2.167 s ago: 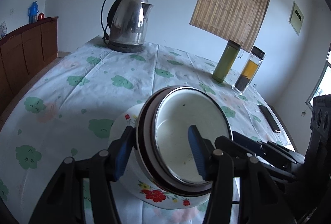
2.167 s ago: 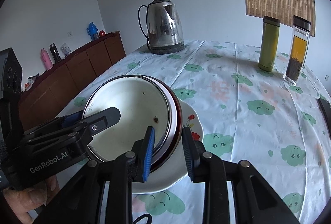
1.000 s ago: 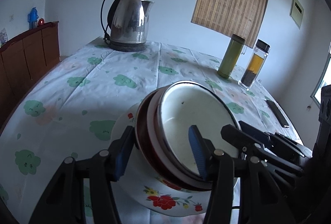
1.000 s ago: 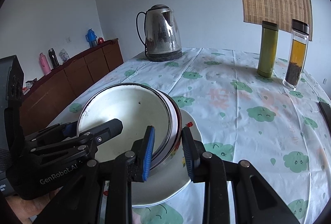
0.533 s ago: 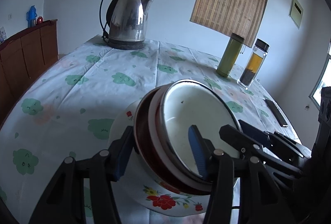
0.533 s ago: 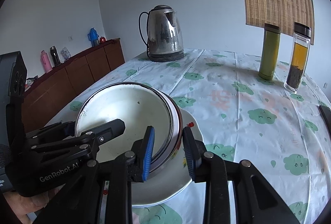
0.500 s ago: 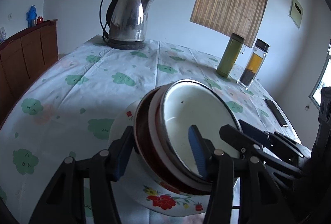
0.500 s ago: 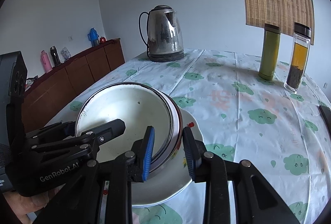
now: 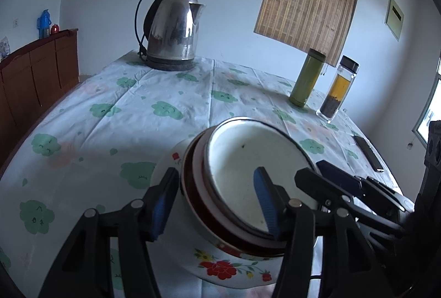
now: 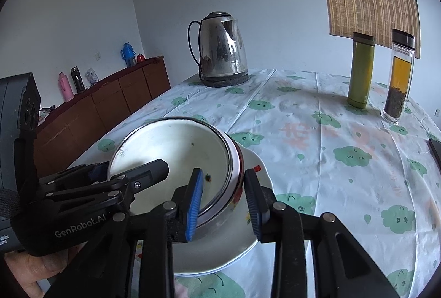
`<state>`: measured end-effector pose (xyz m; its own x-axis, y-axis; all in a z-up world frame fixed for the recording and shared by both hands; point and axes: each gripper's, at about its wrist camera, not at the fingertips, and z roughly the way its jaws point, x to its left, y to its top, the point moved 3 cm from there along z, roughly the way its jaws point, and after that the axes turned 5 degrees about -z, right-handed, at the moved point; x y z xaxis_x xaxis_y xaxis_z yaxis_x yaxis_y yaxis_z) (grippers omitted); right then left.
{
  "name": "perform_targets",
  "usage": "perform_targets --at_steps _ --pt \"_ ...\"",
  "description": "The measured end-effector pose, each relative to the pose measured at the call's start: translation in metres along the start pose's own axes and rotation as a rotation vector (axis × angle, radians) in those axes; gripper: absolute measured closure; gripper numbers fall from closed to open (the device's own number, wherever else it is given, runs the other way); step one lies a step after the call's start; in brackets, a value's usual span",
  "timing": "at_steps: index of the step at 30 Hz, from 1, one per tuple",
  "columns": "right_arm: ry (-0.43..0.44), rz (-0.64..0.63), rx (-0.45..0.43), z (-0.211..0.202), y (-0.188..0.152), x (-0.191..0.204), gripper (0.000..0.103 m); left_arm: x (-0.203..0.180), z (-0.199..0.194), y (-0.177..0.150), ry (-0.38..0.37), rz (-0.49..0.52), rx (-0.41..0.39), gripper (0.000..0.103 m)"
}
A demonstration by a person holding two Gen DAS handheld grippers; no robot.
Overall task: Organize plates and bowls
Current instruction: 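Open both tools and release the bowl stack rim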
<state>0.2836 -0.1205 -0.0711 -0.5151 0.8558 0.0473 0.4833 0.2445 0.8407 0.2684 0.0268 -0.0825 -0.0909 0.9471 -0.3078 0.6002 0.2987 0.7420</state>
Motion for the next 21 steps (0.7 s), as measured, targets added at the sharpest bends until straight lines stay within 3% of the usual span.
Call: perform_targets --at_steps 7,14,18,21 --pt "0.005 -0.020 -0.012 -0.003 0.001 0.003 0.057 0.004 0.000 0.001 0.002 -0.003 -0.001 0.043" --pt "-0.006 -0.038 -0.060 -0.014 0.004 0.003 0.055 -0.001 -0.011 0.003 0.012 0.031 -0.061 0.039" --pt "-0.040 -0.061 -0.109 -0.024 0.006 0.004 0.053 -0.002 -0.021 0.005 0.034 0.054 -0.122 0.035" --pt "-0.106 -0.094 -0.203 -0.041 0.009 0.008 0.051 -0.007 -0.037 0.009 0.051 0.089 -0.218 0.031"
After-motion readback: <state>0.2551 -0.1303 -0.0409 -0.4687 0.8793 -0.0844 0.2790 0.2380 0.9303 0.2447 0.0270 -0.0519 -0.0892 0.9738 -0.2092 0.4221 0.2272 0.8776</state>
